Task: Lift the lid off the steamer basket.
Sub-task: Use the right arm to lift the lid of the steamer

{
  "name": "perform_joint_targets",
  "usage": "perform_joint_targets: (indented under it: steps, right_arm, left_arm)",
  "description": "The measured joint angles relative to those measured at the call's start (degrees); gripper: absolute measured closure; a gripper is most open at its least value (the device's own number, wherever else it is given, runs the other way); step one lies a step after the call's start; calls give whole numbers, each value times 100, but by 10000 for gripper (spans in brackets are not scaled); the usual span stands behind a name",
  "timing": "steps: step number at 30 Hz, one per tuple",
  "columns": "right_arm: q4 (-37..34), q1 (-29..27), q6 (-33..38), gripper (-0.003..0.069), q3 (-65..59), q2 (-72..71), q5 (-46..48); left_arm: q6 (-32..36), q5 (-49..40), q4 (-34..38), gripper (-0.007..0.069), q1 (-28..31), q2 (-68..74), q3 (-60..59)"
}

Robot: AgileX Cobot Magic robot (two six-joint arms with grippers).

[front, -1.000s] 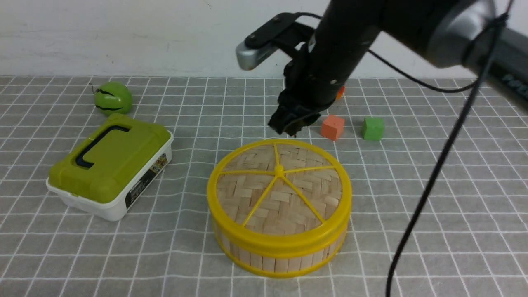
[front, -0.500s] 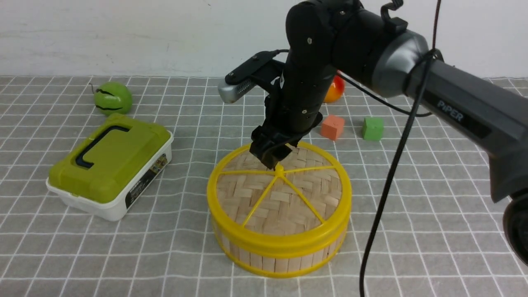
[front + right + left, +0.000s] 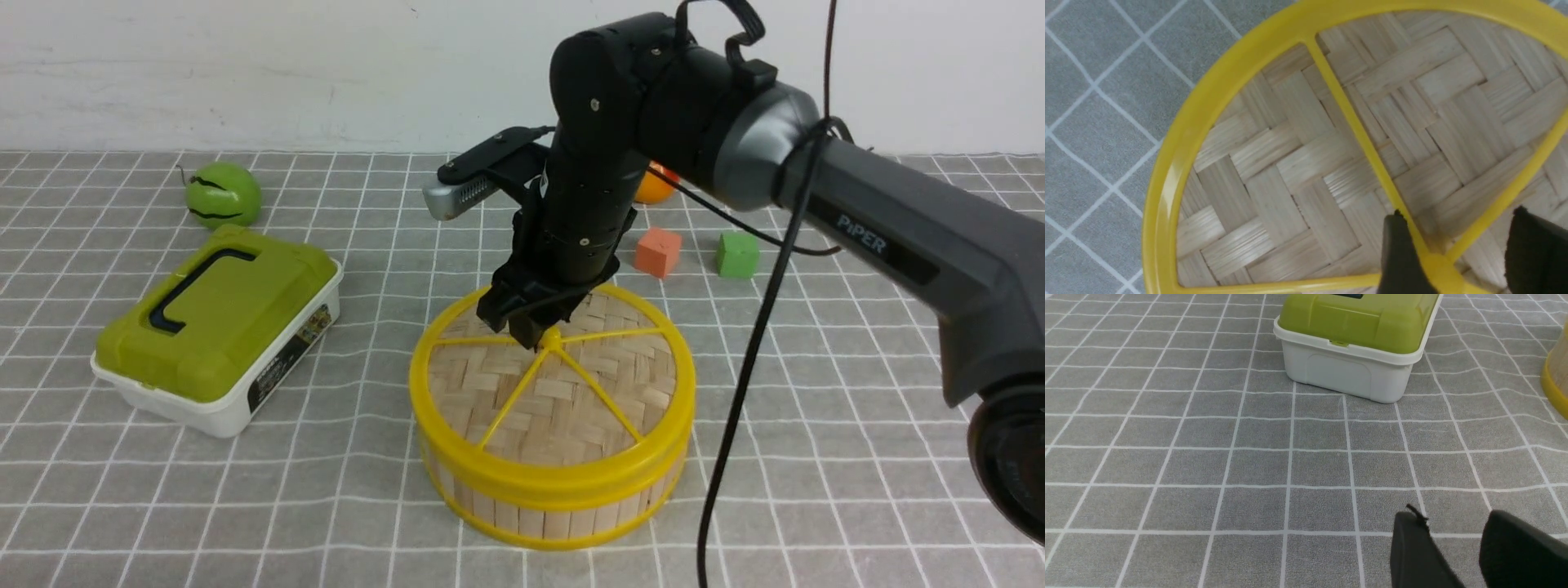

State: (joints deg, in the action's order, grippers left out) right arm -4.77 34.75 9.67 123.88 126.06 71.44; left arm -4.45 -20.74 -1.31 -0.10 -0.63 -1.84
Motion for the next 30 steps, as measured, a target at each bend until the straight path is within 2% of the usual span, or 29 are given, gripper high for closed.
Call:
perform_joint_targets:
  steps: [8,23,27,30]
  right_arm:
    - [32,0,-7,333,-373,-473,0]
    - [-11,0,10,335,-423,-95,-33]
    - [-15,0,64,370,-423,-94,-58]
    - [-15,0,84,473,-423,-89,-90]
  left_arm:
    - [0,0,0,386,0,0,0]
    - [0,0,0,386,0,0,0]
    - [0,0,0,386,0,0,0]
    - [0,0,0,386,0,0,0]
